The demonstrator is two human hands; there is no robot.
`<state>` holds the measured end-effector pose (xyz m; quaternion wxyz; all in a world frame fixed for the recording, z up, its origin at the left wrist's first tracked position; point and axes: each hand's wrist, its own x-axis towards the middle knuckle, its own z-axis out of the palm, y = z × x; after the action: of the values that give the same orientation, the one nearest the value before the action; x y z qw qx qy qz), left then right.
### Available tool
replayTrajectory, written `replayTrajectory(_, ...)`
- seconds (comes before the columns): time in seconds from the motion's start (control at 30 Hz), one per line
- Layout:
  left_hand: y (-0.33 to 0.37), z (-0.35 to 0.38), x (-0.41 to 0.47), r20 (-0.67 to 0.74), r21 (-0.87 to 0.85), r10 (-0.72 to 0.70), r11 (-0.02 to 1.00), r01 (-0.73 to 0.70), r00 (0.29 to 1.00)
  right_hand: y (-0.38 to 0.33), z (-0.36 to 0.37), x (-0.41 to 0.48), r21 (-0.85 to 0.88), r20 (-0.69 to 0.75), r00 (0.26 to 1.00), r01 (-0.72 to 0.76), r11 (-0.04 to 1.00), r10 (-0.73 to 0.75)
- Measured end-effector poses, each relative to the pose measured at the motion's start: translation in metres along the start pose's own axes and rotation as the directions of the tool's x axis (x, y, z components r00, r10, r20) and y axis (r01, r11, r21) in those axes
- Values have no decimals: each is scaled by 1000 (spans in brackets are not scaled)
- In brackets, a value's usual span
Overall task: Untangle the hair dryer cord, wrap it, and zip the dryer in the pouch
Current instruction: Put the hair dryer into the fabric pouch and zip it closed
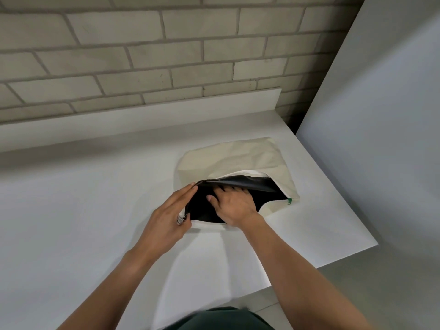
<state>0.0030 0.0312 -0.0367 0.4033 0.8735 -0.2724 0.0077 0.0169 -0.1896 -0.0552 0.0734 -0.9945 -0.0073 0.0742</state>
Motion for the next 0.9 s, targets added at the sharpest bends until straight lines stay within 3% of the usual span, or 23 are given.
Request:
replayTrajectory(0.17, -12, -7, 6, -2, 105, 15, 994, -15, 1000, 6, -4, -32, 135, -160, 973, 188, 973, -165)
replayTrajectory(0.23, -19, -8, 7, -2, 124, -5, 992, 5, 1000, 18, -6, -66, 227, -330, 915, 317, 921, -234)
replayTrajectory(0.3, -23, -9, 7, -3, 116, -6, 993, 6, 1000, 42, -11, -99, 279, -569, 804, 384, 880, -170)
replayTrajectory(0.37, -19, -8, 7, -9, 80, -2, 997, 2, 1000, 74, -18, -122, 338, -659, 752, 299, 893, -2)
replayTrajectory(0.47, -7, -8, 8, -66, -12, -95, 995, 95, 993, 121, -18, -131, 416, -518, 820, -9, 909, 245)
replayTrajectory(0.53, -3, -6, 10, -89, -94, -157, 984, 149, 983, 141, -9, -128, 435, -352, 898, -93, 896, 264)
replayTrajectory(0.6, -2, -2, 12, -97, -145, -191, 974, 176, 977, 151, 2, -122, 447, -309, 931, -41, 894, 197)
replayTrajectory(0.67, -5, -1, 13, -98, -181, -248, 957, 227, 964, 153, 6, -118, 430, -356, 920, 6, 903, 163)
replayTrajectory(0.8, -9, -4, 10, -160, -111, -256, 964, 241, 953, 154, -1, -114, 330, -571, 816, 129, 935, 89)
replayTrajectory(0.9, -7, -5, 8, -193, -80, -266, 964, 255, 945, 160, -3, -109, 206, -631, 775, 208, 956, -32)
